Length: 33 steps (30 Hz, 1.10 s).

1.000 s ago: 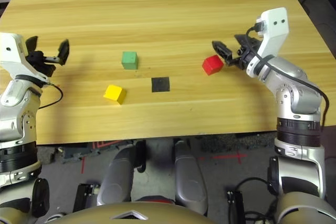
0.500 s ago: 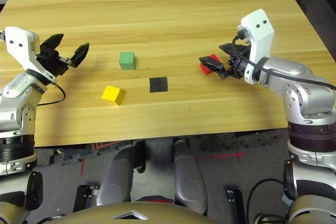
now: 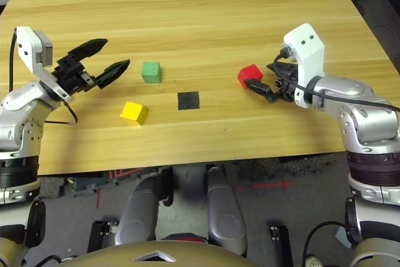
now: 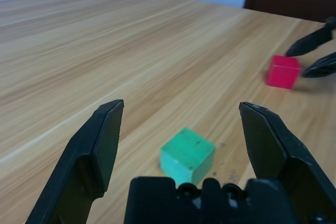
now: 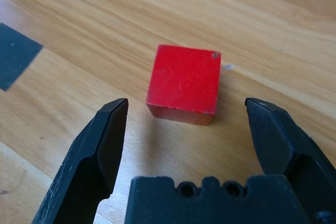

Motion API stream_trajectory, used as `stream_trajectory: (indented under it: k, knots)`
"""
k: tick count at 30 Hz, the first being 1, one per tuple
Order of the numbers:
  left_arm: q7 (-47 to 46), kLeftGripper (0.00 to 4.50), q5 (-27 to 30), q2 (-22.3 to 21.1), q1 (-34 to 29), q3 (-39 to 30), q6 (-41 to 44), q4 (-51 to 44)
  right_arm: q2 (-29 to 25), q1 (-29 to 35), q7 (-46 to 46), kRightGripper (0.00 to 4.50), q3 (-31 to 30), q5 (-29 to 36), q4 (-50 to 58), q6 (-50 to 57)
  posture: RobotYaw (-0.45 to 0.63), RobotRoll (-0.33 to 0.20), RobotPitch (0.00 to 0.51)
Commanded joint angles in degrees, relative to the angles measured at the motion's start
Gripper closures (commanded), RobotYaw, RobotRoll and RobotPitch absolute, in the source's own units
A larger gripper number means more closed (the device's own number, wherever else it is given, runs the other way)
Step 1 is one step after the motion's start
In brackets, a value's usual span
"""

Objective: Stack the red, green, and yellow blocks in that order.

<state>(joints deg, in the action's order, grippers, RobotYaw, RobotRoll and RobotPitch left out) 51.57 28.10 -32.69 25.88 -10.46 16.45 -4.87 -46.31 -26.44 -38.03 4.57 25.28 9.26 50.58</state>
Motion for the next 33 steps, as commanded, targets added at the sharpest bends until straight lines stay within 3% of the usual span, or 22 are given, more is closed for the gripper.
stream_trajectory:
  k: [1, 11, 21, 24, 28, 33]
  knots:
    - [2.8, 0.02, 2.6, -0.9, 0.7, 1.7, 1.8, -2.6, 0.6, 0.3, -1.0, 0.0, -1.6, -1.8, -2.5, -2.4, 0.26, -0.044, 0.276]
    - [5.0, 0.02, 3.8, -0.5, 0.8, 5.3, 2.8, -7.6, 4.4, -3.0, -2.7, 0.0, -5.3, -6.4, -9.5, -9.1, 0.26, -0.039, 0.28]
    - [10.9, 0.02, -3.0, -2.2, -1.9, 10.8, -7.5, -5.7, 7.5, -3.1, -3.7, 0.0, -6.5, -8.0, -10.8, -10.5, 0.28, -0.039, 0.287]
    - [12.1, 0.0, -3.6, -2.2, -2.0, 11.5, -9.2, -4.7, 7.4, -3.2, -3.9, 0.87, -6.3, -8.3, -10.6, -10.4, 0.27, -0.041, 0.292]
    - [12.7, 0.0, -4.3, -1.5, -1.5, 12.1, -10.5, -3.2, 6.7, -3.6, -4.3, 2.38, -6.4, -8.6, -9.3, -9.5, 0.27, -0.043, 0.292]
    - [12.5, 0.0, -5.1, -0.5, -0.3, 13.0, -12.0, -1.1, 6.1, -6.4, -7.2, 2.4, -6.3, -6.7, -5.7, -7.6, 0.26, -0.046, 0.285]
